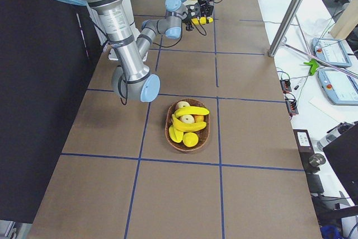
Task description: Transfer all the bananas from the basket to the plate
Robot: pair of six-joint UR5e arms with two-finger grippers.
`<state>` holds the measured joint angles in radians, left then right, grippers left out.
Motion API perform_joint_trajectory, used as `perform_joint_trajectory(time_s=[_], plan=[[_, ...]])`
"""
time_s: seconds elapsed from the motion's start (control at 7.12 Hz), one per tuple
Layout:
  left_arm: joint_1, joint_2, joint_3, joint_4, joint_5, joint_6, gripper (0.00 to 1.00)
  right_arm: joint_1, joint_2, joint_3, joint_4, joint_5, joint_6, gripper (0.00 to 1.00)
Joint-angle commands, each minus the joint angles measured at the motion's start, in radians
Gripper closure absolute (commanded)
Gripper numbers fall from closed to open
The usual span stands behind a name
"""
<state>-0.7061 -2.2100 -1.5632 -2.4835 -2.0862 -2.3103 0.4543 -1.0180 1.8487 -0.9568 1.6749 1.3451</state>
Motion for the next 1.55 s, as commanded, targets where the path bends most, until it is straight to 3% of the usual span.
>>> perform_joint_trajectory(time_s=[0.0,0.42,0.7,0.84,1.12,1.41], plan=[[-0.003,0.006,0.000,0.002,0.000,0.003,1.00,0.007,-0.001,0.009,-0.002,0.029,0.000,0.01],[-0.030,0.119,-0.027,0.006,0.092,0.006,1.00,0.162,-0.080,0.017,-0.013,0.311,-0.001,0.01],[-0.082,0.235,-0.050,0.005,0.089,0.087,1.00,0.269,-0.171,0.004,-0.087,0.377,-0.017,0.01],[-0.084,0.348,-0.093,0.005,0.086,0.189,1.00,0.340,-0.171,0.014,-0.255,0.431,-0.082,0.01],[-0.183,0.525,-0.101,0.006,0.010,0.393,1.00,0.391,-0.227,0.049,-0.431,0.434,-0.350,0.01],[-0.263,0.665,-0.081,0.009,-0.025,0.608,0.99,0.458,-0.350,0.064,-0.447,0.440,-0.568,0.01]])
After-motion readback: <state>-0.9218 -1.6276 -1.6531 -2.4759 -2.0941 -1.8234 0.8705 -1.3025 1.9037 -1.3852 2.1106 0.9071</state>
